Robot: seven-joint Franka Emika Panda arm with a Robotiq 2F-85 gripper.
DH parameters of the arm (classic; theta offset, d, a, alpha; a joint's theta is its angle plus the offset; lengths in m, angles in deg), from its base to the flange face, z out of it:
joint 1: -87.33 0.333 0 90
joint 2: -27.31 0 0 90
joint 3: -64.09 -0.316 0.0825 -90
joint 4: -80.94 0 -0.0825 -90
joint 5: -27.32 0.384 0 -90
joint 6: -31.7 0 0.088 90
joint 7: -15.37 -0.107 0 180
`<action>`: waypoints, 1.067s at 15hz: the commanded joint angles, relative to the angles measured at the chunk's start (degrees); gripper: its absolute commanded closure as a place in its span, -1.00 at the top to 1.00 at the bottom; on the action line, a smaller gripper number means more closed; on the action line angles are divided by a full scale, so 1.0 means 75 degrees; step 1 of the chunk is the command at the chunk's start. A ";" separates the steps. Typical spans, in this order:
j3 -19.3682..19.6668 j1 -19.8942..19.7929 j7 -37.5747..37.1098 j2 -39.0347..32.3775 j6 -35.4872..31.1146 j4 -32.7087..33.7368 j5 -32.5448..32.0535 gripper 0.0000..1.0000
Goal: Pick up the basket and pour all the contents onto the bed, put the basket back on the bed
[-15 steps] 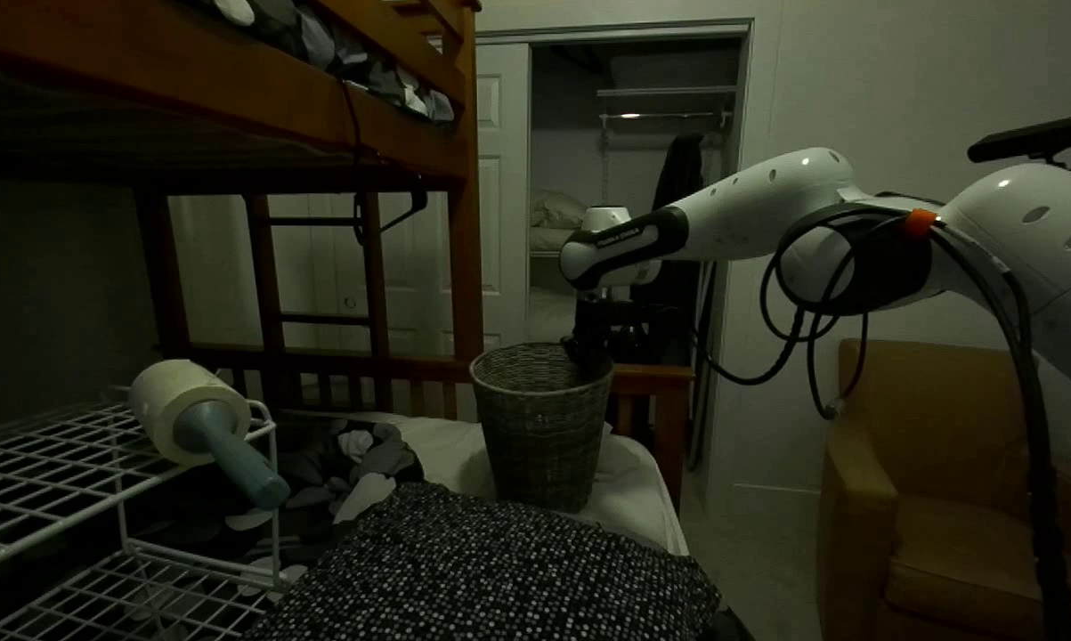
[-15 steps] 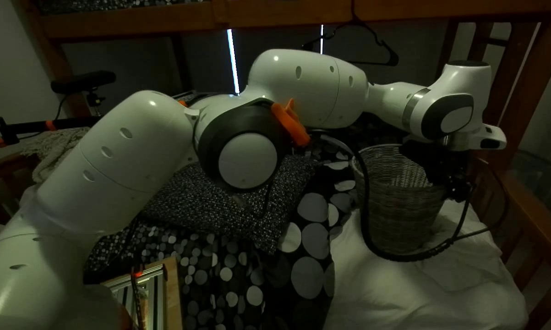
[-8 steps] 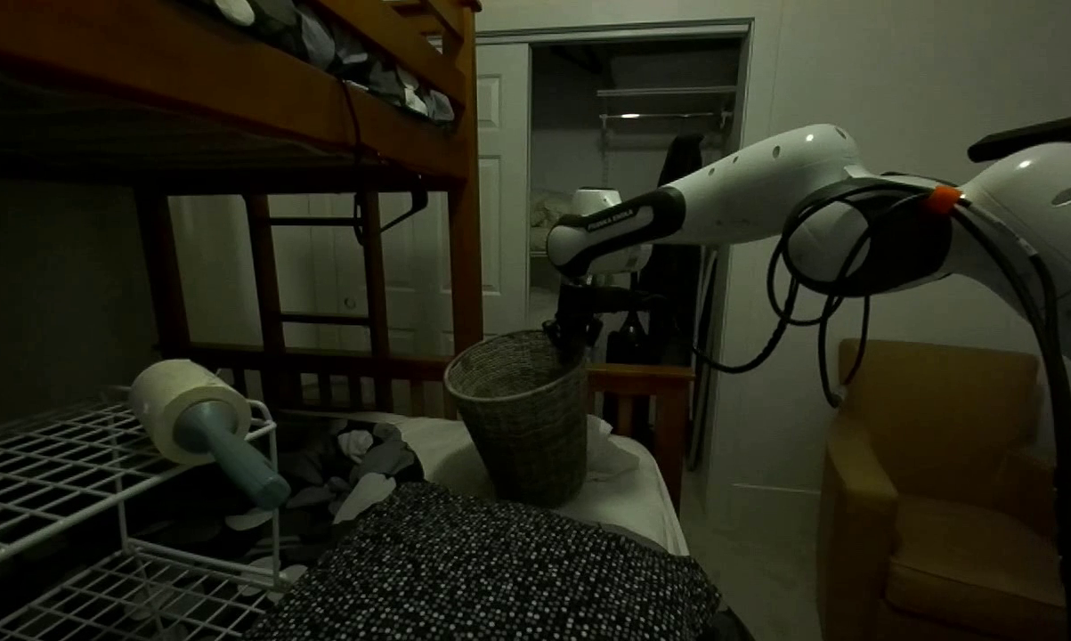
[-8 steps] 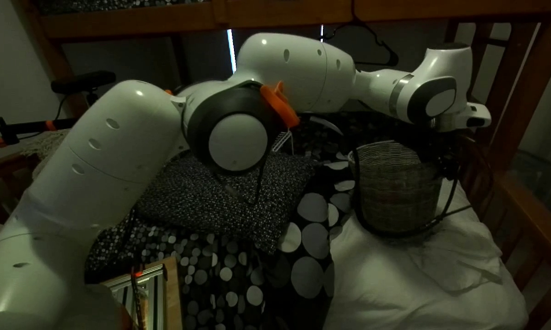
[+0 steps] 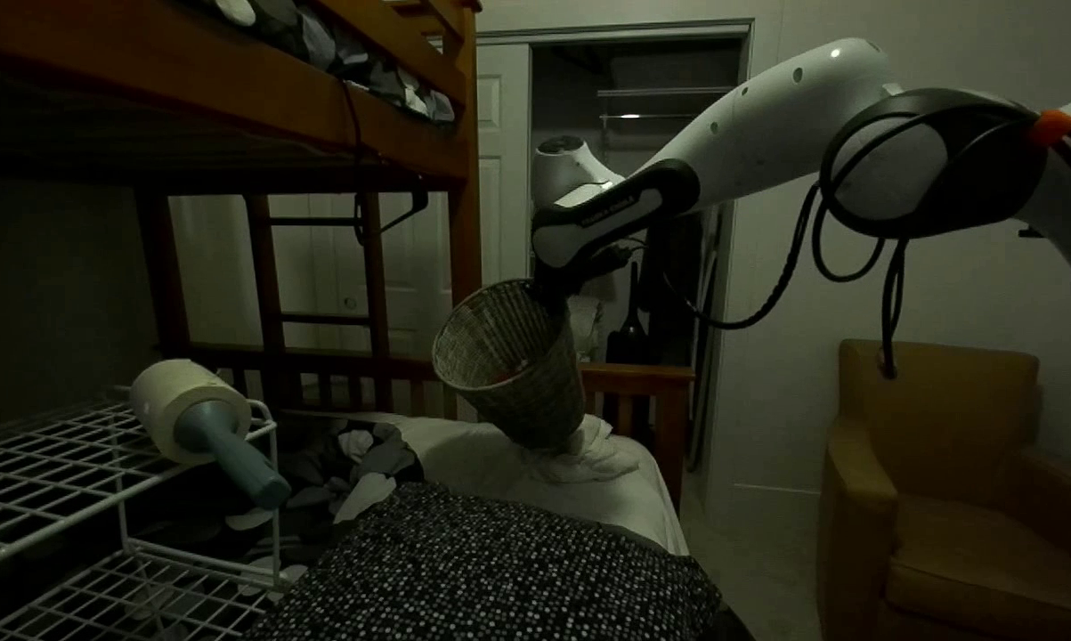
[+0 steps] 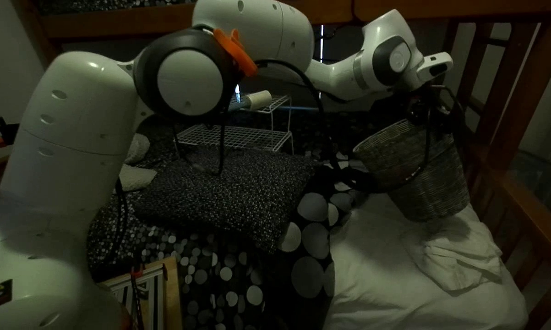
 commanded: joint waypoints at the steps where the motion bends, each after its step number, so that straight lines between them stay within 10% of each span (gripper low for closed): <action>1: 0.0670 0.0821 -0.1366 0.0626 -0.0025 -0.0528 -0.1845 -0.94; 4: 0.0899 0.1189 -0.2687 0.0702 0.0307 -0.0507 -0.3295 -0.94; 8: 0.0290 0.0757 -0.2519 0.0352 0.0379 -0.0190 -0.3211 -0.76; 16: -0.0241 0.1672 -0.2326 -0.0125 0.4707 0.0868 -0.5807 -0.94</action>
